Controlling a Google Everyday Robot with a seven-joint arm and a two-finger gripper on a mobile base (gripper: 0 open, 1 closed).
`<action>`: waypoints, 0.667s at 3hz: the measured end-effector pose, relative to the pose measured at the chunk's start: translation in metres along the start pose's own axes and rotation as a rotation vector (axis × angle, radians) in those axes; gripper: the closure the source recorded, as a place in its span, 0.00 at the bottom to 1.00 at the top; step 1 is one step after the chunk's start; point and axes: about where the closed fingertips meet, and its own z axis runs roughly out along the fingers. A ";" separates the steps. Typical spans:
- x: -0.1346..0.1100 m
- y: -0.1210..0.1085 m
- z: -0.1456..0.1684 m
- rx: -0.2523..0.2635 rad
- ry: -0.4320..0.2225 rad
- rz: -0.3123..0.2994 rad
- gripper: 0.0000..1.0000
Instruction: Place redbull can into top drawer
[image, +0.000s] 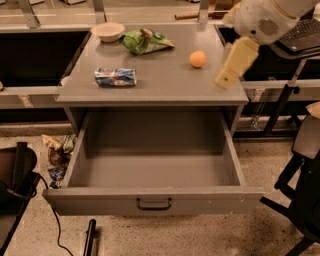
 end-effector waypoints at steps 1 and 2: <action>-0.053 -0.038 0.024 0.035 -0.178 0.031 0.00; -0.053 -0.038 0.024 0.035 -0.178 0.031 0.00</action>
Offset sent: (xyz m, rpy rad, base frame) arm 0.0420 0.0402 0.0153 0.1480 -0.0528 0.0155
